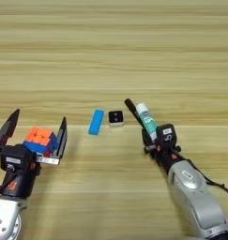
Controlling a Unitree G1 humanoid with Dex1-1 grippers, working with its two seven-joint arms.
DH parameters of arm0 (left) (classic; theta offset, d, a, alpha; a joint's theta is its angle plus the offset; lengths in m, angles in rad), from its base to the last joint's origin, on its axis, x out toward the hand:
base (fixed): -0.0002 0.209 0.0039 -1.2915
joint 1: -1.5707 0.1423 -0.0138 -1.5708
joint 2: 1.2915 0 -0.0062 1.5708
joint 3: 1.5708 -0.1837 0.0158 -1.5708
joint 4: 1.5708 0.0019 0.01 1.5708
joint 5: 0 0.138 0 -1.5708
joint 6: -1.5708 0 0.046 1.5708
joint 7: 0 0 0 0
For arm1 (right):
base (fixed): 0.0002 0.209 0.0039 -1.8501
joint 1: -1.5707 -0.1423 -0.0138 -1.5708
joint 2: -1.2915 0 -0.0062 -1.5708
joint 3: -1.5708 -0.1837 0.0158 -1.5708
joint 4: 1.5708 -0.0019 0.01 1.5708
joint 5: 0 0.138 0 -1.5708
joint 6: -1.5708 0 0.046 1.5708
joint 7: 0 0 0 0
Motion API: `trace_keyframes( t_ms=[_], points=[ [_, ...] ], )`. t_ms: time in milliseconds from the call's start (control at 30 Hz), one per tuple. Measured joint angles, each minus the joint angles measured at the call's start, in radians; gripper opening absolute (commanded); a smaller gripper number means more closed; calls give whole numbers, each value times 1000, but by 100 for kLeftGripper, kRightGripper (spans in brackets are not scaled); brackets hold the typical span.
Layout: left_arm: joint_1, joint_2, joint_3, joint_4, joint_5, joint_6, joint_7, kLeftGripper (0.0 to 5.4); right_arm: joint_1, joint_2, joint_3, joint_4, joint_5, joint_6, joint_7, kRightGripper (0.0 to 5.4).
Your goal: Move the objects on the table
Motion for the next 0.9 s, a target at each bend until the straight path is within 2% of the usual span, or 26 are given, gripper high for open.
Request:
trace_keyframes(
  t_ms=[333,533,667,733,767,900],
  points=[
    [-3,0,-3,0,0,0,0,540,36,-20,38,-79,-21,-9,22,164],
    [-9,-1,-5,0,1,0,2,540,136,-73,111,-230,-52,-8,55,164],
    [-15,-1,-5,0,1,0,3,540,192,-104,173,-277,-60,-2,85,164],
    [-16,-1,-7,0,0,2,1,540,201,-112,195,-282,-66,4,91,164],
    [-15,1,-15,-3,-16,13,-8,540,204,-117,200,-290,-70,4,93,164],
    [26,10,-105,-30,-150,128,-110,540,223,-141,241,-345,-74,-14,117,164]
  ],
)
